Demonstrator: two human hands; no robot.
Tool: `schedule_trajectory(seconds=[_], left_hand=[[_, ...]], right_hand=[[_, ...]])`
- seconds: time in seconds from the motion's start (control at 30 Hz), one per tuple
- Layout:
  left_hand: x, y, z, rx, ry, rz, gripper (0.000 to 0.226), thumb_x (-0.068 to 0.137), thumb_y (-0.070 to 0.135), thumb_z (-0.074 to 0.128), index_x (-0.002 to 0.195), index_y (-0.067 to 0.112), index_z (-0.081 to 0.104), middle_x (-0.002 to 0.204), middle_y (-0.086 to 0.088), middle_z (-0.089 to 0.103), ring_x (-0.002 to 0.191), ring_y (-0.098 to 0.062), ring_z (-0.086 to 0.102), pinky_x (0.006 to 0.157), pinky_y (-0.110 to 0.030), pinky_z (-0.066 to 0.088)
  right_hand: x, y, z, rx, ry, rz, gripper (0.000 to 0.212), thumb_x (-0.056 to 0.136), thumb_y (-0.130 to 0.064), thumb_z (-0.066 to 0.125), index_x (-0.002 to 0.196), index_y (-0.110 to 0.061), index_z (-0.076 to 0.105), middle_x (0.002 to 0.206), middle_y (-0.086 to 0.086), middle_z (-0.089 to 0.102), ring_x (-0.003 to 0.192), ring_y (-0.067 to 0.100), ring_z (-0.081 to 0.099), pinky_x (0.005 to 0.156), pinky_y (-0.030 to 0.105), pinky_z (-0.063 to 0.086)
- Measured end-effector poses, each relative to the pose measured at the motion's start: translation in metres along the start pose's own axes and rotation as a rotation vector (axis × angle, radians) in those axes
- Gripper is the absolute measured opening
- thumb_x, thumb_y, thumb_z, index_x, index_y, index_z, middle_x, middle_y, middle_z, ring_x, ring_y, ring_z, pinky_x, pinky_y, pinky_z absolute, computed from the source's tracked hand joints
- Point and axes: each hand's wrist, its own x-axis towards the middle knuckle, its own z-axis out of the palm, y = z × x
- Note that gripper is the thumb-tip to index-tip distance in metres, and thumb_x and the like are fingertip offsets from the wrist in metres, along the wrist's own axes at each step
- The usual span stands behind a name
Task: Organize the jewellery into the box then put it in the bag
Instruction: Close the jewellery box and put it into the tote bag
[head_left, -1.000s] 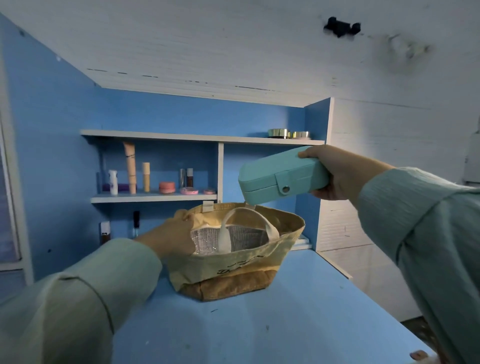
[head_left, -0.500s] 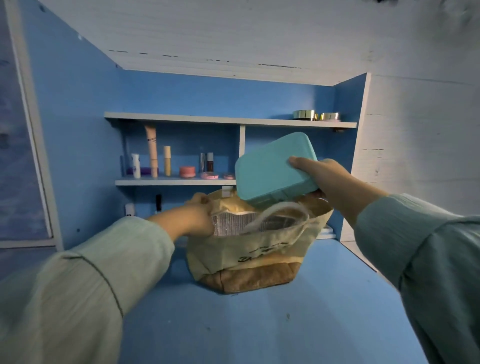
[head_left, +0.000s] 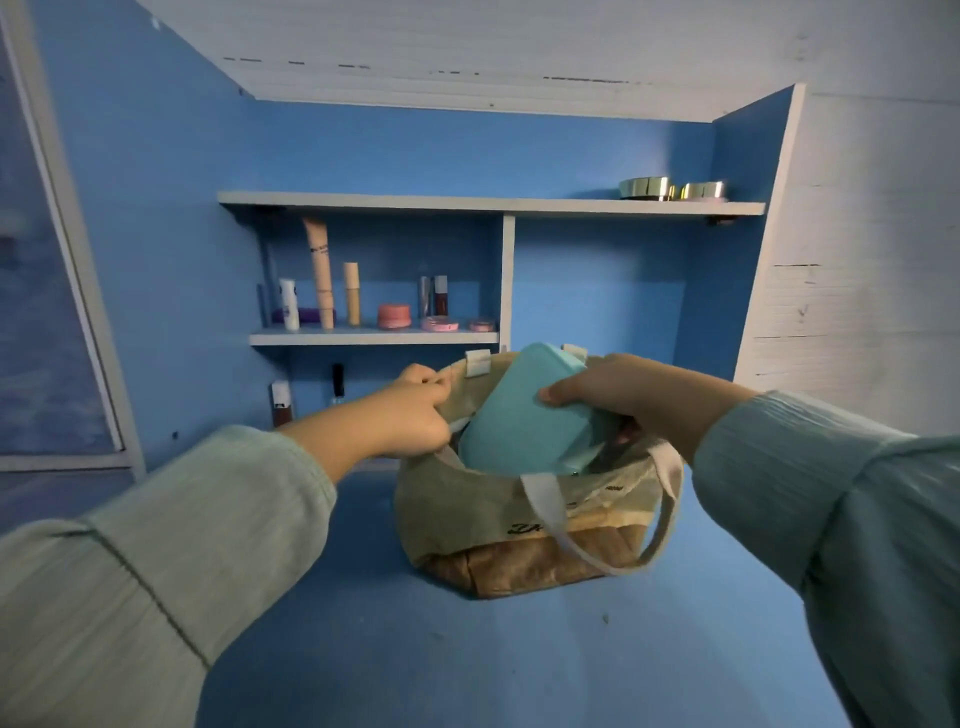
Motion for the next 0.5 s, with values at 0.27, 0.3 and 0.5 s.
schedule_trajectory(seconds=[0.27, 0.3, 0.5], left_hand=[[-0.013, 0.000, 0.006, -0.243, -0.109, -0.197, 0.082, 0.089, 0.002, 0.040, 0.146, 0.047, 0.001, 0.097, -0.009, 0.050, 0.072, -0.021, 0.047, 0.057, -0.027, 0.049], [-0.012, 0.000, 0.007, -0.253, -0.095, -0.204, 0.084, 0.089, 0.000, 0.040, 0.146, 0.047, 0.000, 0.098, -0.008, 0.051, 0.071, -0.020, 0.047, 0.056, -0.027, 0.050], [-0.010, -0.003, 0.004, -0.368, -0.059, -0.191, 0.080, 0.090, -0.001, 0.042, 0.147, 0.045, 0.008, 0.140, -0.012, 0.039, 0.078, -0.020, 0.055, 0.061, -0.027, 0.057]], right_hand=[[0.005, -0.003, 0.016, 0.020, -0.119, 0.152, 0.048, 0.081, -0.033, 0.070, 0.113, -0.010, 0.044, 0.090, 0.012, 0.055, 0.074, 0.027, 0.057, 0.058, 0.036, 0.051], [0.005, -0.003, 0.017, 0.039, -0.121, 0.179, 0.049, 0.081, -0.034, 0.070, 0.113, -0.010, 0.042, 0.088, 0.013, 0.054, 0.071, 0.028, 0.057, 0.053, 0.036, 0.050], [0.008, 0.001, 0.023, 0.066, -0.155, 0.193, 0.049, 0.083, -0.032, 0.069, 0.114, -0.005, 0.043, 0.085, 0.013, 0.054, 0.070, 0.025, 0.057, 0.068, 0.038, 0.052]])
